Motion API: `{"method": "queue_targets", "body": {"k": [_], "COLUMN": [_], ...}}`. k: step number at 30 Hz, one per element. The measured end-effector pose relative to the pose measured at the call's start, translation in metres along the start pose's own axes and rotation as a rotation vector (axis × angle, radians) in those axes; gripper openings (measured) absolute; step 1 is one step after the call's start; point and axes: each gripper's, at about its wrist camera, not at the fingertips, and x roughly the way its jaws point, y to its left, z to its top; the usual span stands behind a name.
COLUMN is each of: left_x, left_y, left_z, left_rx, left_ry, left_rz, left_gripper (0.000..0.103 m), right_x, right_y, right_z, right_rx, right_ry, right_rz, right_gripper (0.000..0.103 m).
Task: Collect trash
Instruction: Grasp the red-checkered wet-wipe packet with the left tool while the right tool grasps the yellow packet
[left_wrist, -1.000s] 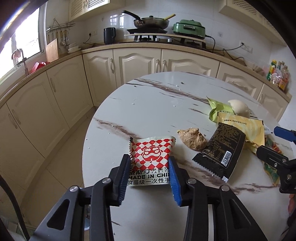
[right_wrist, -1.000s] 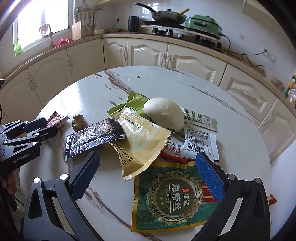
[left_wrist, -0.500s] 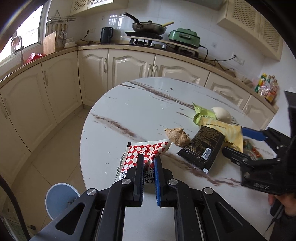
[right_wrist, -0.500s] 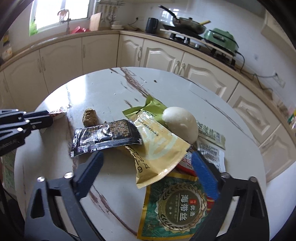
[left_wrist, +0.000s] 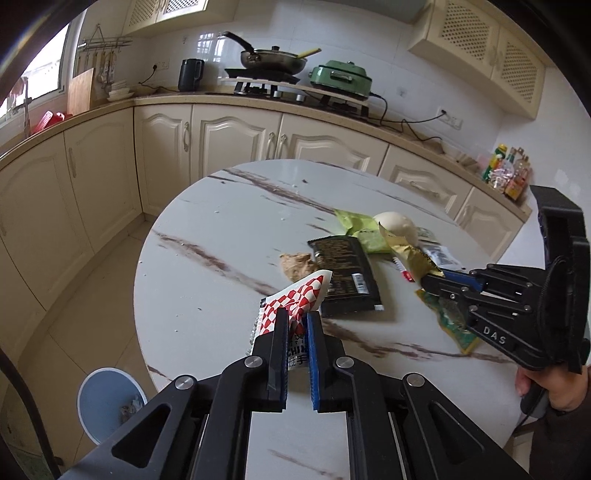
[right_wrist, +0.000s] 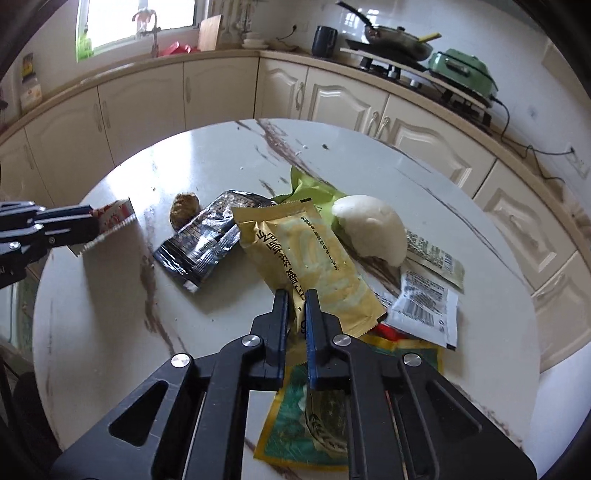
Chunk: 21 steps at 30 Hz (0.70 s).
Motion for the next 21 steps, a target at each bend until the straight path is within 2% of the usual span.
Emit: {"method": "queue_targets", "body": {"k": [6, 10, 16, 21], "left_x": [-0.027, -0.059, -0.124, -0.188], "left_y": [-0.018, -0.027, -0.014, 0.029], "left_z": [0.003, -0.001, -0.021, -0.053], "left_rx": [0.014, 0.02, -0.008, -0.067], "left_ry": [-0.039, -0.087, -0.167, -0.213], "left_rz": [-0.028, -0.034, -0.012, 0.081], "left_gripper": [0.005, 0.005, 0.005, 0.005], "right_x": [-0.047, -0.078, -0.11, -0.105], "right_y": [-0.006, 0.005, 0.057, 0.132], "right_z": [0.001, 0.01, 0.034, 0.059], "right_rx": [0.052, 0.046, -0.005, -0.07], "right_ry": [-0.091, -0.148, -0.233, -0.266], "right_rz": [-0.011, 0.008, 0.101, 0.226], "right_gripper": [0.009, 0.009, 0.009, 0.009]}}
